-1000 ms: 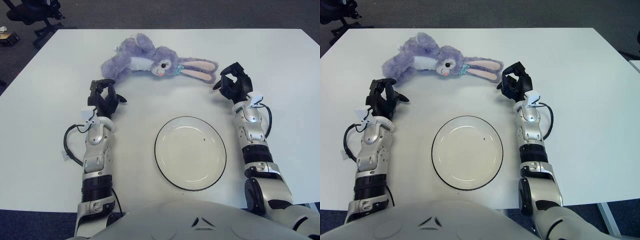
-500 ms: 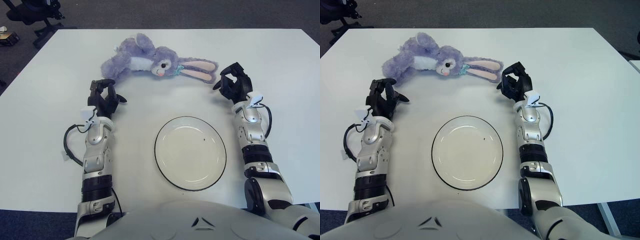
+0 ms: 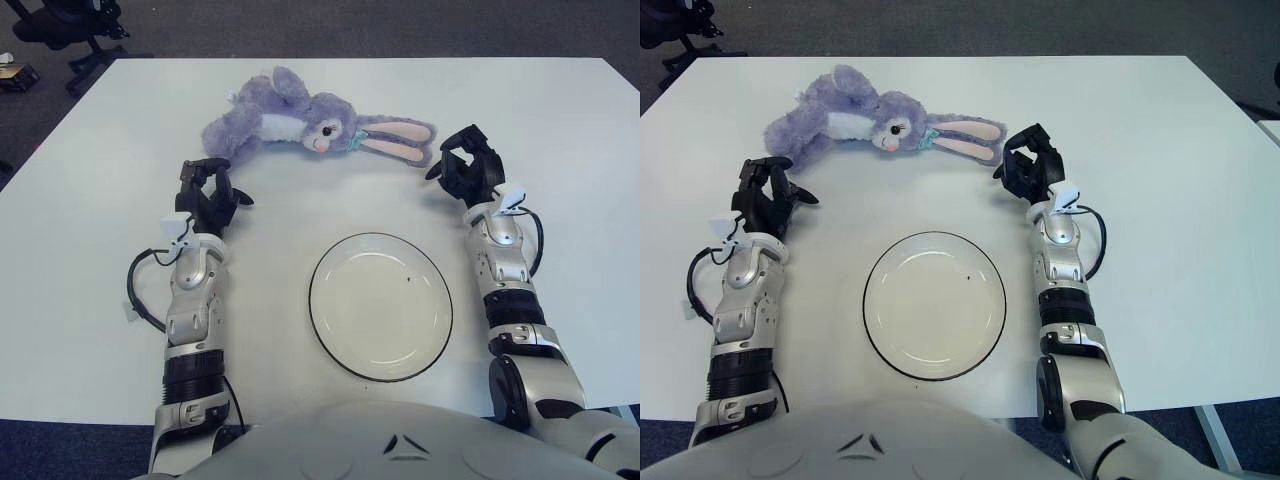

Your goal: Put the doll into the plate.

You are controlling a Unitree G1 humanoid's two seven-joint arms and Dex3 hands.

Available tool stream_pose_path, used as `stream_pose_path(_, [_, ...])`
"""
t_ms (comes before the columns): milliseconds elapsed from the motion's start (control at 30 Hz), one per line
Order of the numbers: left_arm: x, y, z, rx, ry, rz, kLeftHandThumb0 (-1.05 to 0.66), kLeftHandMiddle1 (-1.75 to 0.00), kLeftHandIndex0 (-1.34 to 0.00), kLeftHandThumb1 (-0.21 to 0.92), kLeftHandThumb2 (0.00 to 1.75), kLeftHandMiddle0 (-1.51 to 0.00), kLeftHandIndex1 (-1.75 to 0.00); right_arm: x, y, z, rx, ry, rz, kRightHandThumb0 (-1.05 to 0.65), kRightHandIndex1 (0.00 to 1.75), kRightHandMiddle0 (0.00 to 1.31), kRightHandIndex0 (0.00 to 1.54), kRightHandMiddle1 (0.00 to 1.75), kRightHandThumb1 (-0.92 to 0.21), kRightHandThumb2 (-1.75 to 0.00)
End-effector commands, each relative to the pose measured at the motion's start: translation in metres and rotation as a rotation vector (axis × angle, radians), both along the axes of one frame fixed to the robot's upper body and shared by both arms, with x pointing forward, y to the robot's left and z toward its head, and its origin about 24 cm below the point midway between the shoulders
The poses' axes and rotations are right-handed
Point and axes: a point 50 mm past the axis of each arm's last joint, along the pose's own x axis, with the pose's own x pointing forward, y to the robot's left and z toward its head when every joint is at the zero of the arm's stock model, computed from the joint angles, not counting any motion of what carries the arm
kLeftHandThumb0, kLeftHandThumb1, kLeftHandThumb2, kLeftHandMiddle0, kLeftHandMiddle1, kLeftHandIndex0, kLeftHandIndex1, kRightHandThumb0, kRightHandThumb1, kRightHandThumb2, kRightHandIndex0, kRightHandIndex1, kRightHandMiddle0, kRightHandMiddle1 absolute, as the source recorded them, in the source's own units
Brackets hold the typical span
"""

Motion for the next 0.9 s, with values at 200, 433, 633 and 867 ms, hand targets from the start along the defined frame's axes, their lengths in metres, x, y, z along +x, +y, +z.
stream_pose_path(200, [-0.002,0.006,-0.002,0.05,-0.017,0.01,-0.35,-1.75,-0.23,0.89,0.55,-0.84,-1.75,0.0,0.001,0.0,0.009,0.001,-0.001,-0.38,1.75,0.34,0.85,1.75,-0.7,-0.81])
stream_pose_path(433, [-0.002,0.006,-0.001,0.112,-0.059,0.03,-0.35,-1.75,-0.22,0.91,0.52,-0.85,-1.75,0.0,0.0,0.001,0.0,0.002,-0.002,-0.38,1.75,0.34,0.84,1.75,-0.7,-0.81])
stream_pose_path(633, [-0.007,0.003,0.003,0.258,-0.135,0.077,-0.35,-1.75,-0.24,0.91,0.49,-0.86,-1.72,0.002,-0.003,0.005,-0.018,-0.006,0.005,-0.38,1.75,0.34,0.84,1.75,-0.7,-0.81])
stream_pose_path(867, [-0.013,-0.007,0.006,0.385,-0.234,0.099,-0.35,-1.75,-0.32,0.92,0.41,-0.88,-1.63,0.004,-0.005,0.012,-0.061,-0.019,0.021,-0.38,1.75,0.34,0.84,1.75,-0.7,-0.81])
